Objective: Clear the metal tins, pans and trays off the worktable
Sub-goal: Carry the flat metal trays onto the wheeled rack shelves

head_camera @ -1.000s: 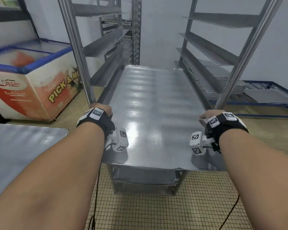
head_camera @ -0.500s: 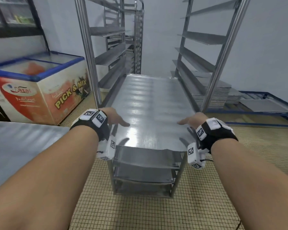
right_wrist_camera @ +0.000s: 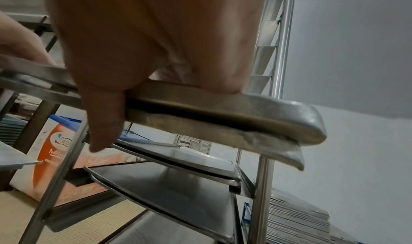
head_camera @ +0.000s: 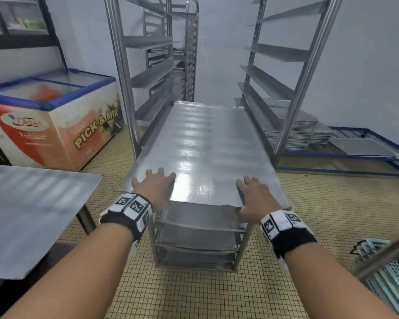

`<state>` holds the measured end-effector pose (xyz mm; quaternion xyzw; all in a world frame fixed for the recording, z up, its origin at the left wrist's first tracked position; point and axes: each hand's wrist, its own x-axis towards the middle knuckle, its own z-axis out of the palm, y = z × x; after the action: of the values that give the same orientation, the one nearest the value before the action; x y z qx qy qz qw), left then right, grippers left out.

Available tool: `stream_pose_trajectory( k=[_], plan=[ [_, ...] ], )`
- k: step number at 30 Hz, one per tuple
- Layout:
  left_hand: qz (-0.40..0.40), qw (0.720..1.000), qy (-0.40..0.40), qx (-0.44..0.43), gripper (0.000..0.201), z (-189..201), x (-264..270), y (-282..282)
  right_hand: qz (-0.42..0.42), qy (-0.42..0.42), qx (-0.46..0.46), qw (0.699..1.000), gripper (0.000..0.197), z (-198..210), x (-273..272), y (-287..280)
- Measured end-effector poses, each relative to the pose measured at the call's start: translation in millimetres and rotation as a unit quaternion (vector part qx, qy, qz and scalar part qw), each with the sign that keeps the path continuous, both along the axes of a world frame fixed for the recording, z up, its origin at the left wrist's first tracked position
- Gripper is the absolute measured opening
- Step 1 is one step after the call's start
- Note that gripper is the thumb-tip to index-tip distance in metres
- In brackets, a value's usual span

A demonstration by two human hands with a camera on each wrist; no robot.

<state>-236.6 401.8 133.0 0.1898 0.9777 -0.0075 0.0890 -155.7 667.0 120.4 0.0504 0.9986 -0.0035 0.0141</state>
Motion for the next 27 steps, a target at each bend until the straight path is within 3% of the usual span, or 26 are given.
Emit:
stream_pose_trajectory(
  k=[12, 16, 27],
  plan=[
    [0.01, 1.0, 0.02, 0.008, 0.079, -3.7, -63.6, 23.1, -0.015, 0.023, -0.001, 1.0, 0.073, 4.9, -55.8, 12.9],
    [0.008, 1.0, 0.021, 0.002, 0.07, -0.5, -93.0, 33.0, -0.025, 0.035, -0.027, 0.999, 0.061, 15.2, -79.7, 20.5],
    [0.013, 0.999, 0.037, 0.004, 0.055, 4.8, -152.3, 57.2, -0.061, 0.04, -0.066, 0.995, 0.064, 16.1, -142.8, 41.9]
  ],
)
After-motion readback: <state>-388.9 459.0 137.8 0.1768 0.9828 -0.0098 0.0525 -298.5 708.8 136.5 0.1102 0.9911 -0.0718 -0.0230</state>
